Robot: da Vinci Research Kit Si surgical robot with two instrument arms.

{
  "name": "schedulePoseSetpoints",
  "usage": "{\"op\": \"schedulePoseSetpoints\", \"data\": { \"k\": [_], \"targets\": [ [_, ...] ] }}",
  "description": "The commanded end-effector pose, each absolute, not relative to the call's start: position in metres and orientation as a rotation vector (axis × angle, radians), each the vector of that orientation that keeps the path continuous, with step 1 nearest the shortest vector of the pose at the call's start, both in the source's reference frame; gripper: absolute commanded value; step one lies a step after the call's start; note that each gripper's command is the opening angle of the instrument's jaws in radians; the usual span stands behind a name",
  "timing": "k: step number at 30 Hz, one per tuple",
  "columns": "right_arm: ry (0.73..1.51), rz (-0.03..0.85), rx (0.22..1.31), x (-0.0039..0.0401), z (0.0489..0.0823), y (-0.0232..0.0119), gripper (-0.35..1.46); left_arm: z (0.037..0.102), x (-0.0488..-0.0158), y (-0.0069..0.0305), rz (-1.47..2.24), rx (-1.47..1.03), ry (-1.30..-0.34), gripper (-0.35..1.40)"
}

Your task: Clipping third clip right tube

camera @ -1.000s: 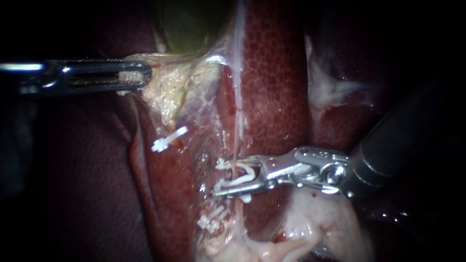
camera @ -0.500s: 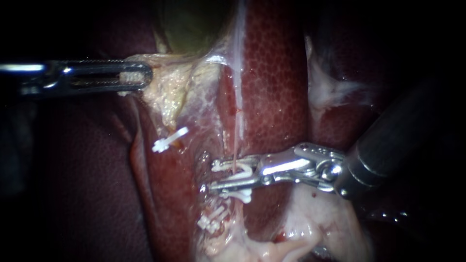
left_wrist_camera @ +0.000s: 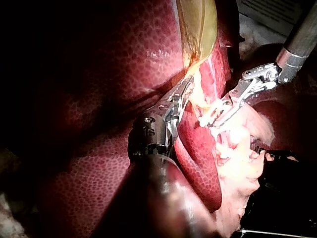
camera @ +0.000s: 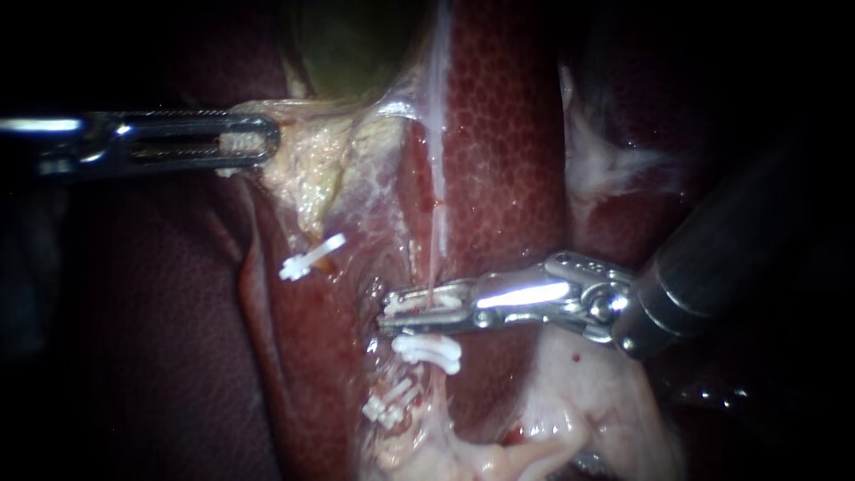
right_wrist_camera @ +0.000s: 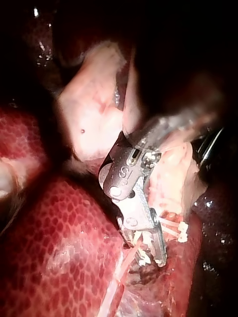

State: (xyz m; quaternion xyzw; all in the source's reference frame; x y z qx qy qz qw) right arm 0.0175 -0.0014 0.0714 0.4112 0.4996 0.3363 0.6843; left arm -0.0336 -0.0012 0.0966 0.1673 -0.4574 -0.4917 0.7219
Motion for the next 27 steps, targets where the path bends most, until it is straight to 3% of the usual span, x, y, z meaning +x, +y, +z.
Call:
{"op": "schedulePoseSetpoints", "data": {
  "k": [1,7,27],
  "targets": [
    [1.120,0.753,0.922,0.0175,0.0714,-0.0013,-0.10,0.0966,-0.0336,-0.0012,-1.086,0.370,-1.010,-0.30],
    [1.115,0.763,0.934,0.0170,0.0710,-0.0009,-0.35,0.0967,-0.0336,-0.0012,-1.086,0.370,-1.010,-0.30],
    [1.089,0.807,0.964,0.0162,0.0710,-0.0008,-0.35,0.0967,-0.0336,-0.0012,-1.086,0.370,-1.010,-0.30]
  ]
}}
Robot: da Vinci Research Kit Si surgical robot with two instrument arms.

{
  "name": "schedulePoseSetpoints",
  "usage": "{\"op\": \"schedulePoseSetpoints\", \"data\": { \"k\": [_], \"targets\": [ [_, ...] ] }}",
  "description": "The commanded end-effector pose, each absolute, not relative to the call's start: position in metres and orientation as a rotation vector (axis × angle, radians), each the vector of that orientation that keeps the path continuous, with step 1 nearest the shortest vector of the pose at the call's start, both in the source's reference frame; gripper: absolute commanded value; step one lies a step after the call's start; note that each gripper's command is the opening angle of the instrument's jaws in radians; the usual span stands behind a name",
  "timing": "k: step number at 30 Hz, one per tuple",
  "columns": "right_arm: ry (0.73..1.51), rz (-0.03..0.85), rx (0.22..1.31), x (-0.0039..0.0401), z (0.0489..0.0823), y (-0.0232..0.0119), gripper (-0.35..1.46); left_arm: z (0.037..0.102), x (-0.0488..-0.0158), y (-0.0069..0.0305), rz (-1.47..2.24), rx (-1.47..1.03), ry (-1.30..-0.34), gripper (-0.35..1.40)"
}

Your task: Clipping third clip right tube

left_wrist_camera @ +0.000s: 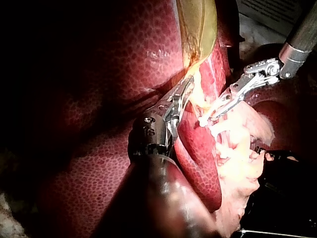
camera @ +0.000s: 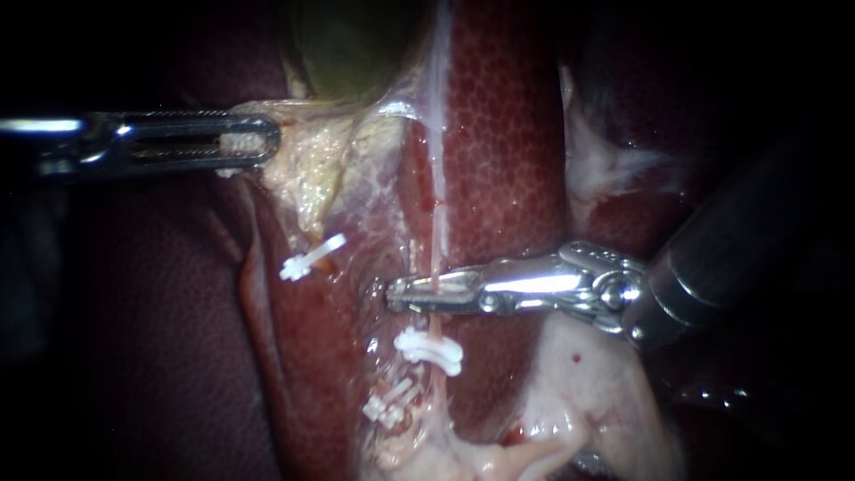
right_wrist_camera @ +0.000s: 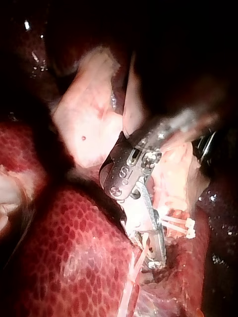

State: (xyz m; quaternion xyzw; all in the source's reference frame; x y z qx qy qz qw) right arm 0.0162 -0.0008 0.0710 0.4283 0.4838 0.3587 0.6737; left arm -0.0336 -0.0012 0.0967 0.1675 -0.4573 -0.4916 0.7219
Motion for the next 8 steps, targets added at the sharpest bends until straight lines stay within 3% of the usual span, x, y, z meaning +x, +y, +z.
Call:
{"op": "schedulePoseSetpoints", "data": {
  "k": [1,8],
  "targets": [
    [1.089,0.807,0.964,0.0162,0.0710,-0.0008,-0.35,0.0967,-0.0336,-0.0012,-1.086,0.370,-1.010,-0.30],
    [1.086,0.805,0.975,0.0162,0.0710,-0.0009,-0.35,0.0967,-0.0336,-0.0012,-1.086,0.370,-1.010,-0.30]
  ]
}}
